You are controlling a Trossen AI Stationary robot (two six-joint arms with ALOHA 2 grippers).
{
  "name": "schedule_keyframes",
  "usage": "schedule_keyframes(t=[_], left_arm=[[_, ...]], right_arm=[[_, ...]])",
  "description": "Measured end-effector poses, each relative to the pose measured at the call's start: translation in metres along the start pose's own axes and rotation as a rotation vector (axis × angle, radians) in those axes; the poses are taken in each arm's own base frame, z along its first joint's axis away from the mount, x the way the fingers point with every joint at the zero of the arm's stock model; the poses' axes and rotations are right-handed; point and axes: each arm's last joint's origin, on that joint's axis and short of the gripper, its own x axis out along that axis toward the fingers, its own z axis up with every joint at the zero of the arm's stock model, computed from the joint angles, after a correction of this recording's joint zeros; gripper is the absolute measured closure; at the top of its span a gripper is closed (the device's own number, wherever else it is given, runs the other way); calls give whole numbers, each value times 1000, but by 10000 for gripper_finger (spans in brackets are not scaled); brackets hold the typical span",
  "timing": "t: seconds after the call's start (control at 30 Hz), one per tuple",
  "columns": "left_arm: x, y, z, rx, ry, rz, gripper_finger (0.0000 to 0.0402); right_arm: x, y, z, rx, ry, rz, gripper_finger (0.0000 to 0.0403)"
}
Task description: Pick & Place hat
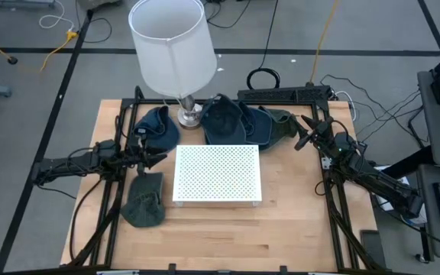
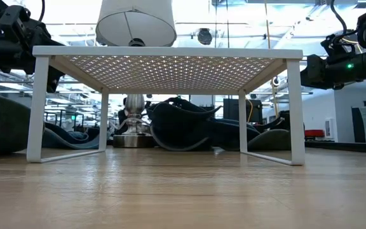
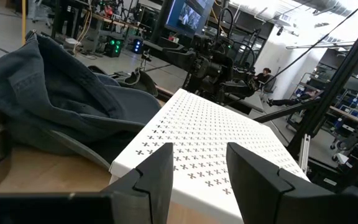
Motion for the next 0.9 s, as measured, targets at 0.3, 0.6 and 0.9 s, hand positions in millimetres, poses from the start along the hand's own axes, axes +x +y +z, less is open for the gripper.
schedule_keyframes(t=[0.3,0.6,0.9], left_arm=[[0,-1,3,-37,-35,-16,249],[-4,-13,26,-26,-153,-142,250],[-16,-26,67,-23,-136,-63,250]], right_arm=[[0,0,0,0,0,0,241],[0,0,0,0,0,0,240],[0,0,0,0,0,0,241]])
